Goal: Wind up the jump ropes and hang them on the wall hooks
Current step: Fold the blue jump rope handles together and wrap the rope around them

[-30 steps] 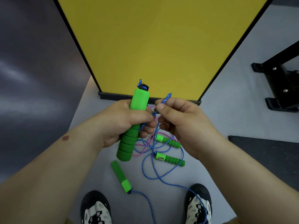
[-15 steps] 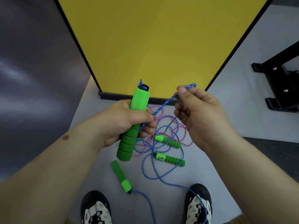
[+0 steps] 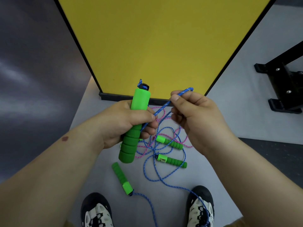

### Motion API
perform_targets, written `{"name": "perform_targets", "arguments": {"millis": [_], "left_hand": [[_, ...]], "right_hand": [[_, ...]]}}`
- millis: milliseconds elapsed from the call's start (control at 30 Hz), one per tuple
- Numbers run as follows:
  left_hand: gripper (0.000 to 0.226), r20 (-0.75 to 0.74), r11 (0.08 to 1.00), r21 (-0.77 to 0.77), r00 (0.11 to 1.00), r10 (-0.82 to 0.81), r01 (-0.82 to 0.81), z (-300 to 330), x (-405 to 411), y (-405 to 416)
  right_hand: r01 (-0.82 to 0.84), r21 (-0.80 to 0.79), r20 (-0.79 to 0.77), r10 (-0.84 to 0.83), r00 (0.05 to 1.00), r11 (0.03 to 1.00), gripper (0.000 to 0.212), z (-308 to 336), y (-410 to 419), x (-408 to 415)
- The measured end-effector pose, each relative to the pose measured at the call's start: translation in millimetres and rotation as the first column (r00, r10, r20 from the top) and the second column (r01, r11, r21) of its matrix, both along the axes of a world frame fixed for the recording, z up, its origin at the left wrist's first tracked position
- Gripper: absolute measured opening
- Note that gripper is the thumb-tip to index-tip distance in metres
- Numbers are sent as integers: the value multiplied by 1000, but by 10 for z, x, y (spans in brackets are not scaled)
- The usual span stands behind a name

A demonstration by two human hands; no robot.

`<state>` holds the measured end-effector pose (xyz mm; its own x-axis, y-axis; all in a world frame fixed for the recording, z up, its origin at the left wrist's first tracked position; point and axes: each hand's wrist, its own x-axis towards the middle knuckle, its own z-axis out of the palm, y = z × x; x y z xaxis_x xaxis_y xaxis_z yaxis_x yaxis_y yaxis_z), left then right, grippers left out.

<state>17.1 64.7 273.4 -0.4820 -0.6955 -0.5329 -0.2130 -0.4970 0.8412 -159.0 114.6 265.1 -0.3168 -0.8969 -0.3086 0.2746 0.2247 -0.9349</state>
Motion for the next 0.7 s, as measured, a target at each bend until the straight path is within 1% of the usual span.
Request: {"name": "perform_targets", "arguments": {"millis": [133,233,300,433,500,600,700], "left_hand": [[7,-7,1000,-5,1000,-11,11,2,8,2],[4,-2,1000,-8,1000,-4,4,3,4,9],[4,-2,1000,-4,1000,2,-2,4,2,12],[4,-7,1000,-1,1000,6,-6,13,1,18],[4,-9,1000,-3,1000,-2,2,22,-5,22],[3,-4,1000,-5,1000,0,0,35,-3,16],[4,-9,1000,-1,1000,-3,3,37,0,10]], "right_hand": [[125,-30,29,-124,992,992,10,59,-32,-96],[120,-16,46,-119,992,993,8,58,-27,-96],[63,20,56,-64,996,998,10,46,-17,-62],[-192,75,115,183,977,979,8,22,44,63],[-239,65,93,233,968,969,11,9,62,94],[-169,48,41,168,985,984,14,14,45,78],[-42,27,51,41,998,999,10,28,14,22]]}}
